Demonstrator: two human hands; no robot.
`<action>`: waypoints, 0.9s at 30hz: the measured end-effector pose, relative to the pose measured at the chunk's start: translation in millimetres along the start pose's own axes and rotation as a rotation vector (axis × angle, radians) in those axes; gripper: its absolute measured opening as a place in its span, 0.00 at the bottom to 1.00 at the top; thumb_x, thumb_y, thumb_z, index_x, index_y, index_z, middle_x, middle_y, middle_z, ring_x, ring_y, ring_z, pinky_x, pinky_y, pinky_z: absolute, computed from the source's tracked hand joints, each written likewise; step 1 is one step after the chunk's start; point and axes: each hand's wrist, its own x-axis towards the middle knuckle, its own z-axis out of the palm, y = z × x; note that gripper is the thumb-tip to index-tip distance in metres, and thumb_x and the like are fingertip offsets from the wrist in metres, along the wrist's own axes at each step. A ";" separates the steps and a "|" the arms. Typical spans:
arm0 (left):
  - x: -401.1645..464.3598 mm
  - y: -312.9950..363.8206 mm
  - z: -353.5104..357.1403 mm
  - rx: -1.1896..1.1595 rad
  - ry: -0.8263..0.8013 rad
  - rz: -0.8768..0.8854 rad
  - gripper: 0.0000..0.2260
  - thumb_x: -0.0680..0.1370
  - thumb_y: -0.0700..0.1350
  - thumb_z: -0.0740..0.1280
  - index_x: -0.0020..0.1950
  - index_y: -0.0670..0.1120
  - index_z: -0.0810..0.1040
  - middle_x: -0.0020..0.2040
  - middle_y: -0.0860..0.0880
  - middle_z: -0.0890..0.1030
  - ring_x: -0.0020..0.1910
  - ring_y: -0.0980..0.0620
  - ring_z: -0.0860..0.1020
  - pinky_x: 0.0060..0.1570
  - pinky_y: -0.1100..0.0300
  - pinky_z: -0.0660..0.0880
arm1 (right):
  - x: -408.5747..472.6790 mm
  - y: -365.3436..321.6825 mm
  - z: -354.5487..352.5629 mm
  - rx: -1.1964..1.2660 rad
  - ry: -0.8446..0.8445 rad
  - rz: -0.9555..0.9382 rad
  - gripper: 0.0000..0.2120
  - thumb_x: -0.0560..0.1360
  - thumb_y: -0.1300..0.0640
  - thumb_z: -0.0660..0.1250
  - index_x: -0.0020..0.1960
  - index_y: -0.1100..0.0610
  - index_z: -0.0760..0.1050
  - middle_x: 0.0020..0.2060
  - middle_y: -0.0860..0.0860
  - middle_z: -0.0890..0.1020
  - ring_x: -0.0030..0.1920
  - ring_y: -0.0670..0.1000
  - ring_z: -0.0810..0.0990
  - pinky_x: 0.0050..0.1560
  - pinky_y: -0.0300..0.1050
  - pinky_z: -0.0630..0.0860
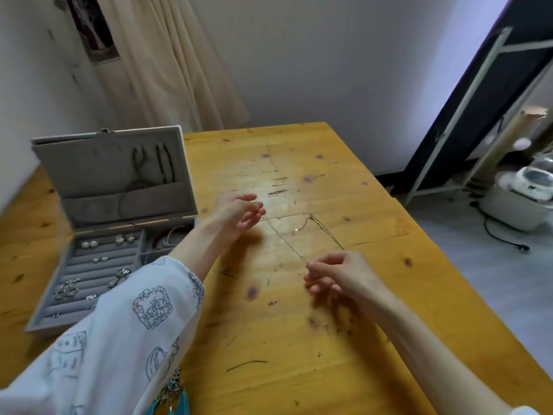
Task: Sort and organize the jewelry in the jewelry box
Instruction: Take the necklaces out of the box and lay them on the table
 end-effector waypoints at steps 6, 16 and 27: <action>21.6 -14.0 7.3 0.393 0.052 0.145 0.11 0.74 0.27 0.61 0.55 0.35 0.74 0.42 0.42 0.78 0.37 0.49 0.77 0.33 0.62 0.77 | 11.3 2.0 -2.5 -0.423 0.137 -0.079 0.03 0.70 0.57 0.69 0.39 0.53 0.79 0.32 0.51 0.83 0.24 0.44 0.77 0.23 0.29 0.67; 28.2 -20.4 13.2 1.007 0.072 0.420 0.13 0.74 0.32 0.60 0.54 0.43 0.78 0.52 0.43 0.81 0.48 0.51 0.76 0.45 0.62 0.69 | 12.3 -0.1 -12.6 -0.652 0.110 -0.126 0.05 0.68 0.56 0.70 0.41 0.57 0.78 0.32 0.50 0.81 0.30 0.48 0.78 0.39 0.44 0.78; -15.0 7.3 -20.6 0.927 0.047 0.667 0.09 0.78 0.38 0.60 0.55 0.45 0.76 0.49 0.47 0.80 0.45 0.53 0.78 0.46 0.61 0.76 | 19.5 -42.9 19.4 -0.575 0.119 -0.325 0.11 0.77 0.51 0.60 0.45 0.57 0.76 0.29 0.49 0.80 0.27 0.46 0.78 0.28 0.36 0.72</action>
